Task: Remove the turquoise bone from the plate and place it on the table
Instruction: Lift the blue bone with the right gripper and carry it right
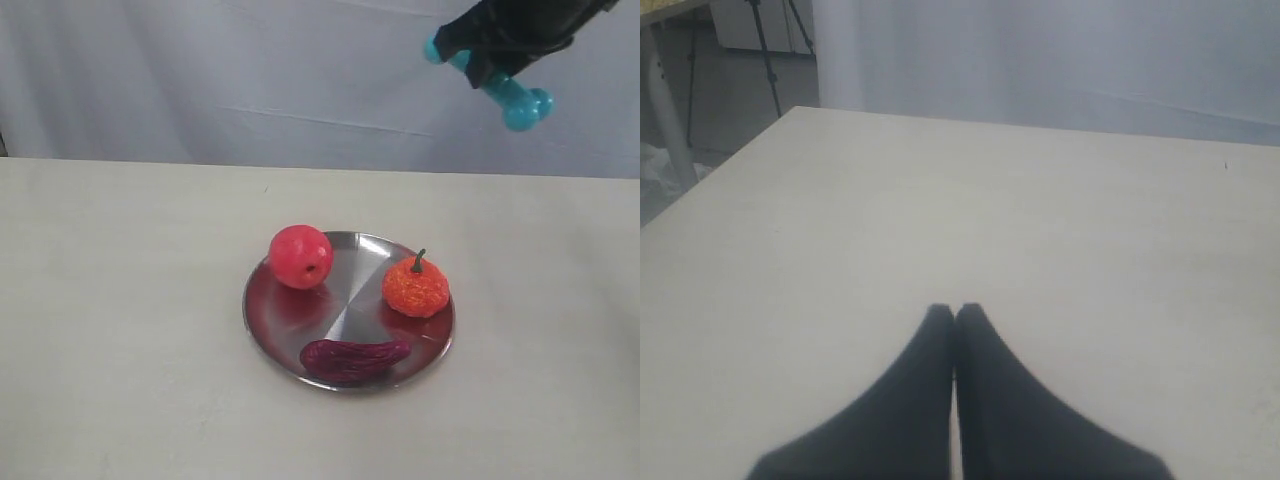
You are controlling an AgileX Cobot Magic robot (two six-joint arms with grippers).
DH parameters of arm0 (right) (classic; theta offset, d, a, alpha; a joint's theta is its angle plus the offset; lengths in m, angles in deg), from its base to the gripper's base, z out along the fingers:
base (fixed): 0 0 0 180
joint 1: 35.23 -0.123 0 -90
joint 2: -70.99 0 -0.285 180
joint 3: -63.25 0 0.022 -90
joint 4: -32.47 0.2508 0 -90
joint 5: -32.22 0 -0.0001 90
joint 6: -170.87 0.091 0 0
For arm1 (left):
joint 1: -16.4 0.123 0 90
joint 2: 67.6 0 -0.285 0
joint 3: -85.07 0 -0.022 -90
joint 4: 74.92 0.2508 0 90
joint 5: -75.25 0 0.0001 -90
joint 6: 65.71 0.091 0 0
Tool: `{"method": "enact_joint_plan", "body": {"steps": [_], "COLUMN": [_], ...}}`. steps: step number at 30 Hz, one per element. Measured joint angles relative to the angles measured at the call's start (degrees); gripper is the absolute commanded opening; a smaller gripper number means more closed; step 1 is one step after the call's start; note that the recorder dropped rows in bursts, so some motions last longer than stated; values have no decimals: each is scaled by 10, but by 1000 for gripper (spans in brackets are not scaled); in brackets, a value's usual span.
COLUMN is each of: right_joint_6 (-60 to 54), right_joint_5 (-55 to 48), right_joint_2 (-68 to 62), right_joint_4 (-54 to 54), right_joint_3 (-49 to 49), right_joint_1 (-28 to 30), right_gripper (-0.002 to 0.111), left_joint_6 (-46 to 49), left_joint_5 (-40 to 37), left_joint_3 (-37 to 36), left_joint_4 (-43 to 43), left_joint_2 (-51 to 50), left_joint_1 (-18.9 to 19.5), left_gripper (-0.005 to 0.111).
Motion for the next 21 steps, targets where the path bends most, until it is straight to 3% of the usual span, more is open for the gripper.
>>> {"method": "enact_joint_plan", "body": {"steps": [13, 21], "right_joint_6": [16, 25], "right_joint_5": [-45, -7], "right_joint_2": [17, 23], "right_joint_4": [21, 21], "right_joint_3": [6, 112], "right_joint_1": [81, 108], "right_gripper": [0, 0], "left_joint_6": [0, 0], "left_joint_5": [0, 0], "left_joint_3": [0, 0], "left_joint_4": [0, 0], "left_joint_2": [0, 0], "left_joint_1": [0, 0], "left_gripper": [0, 0]}}
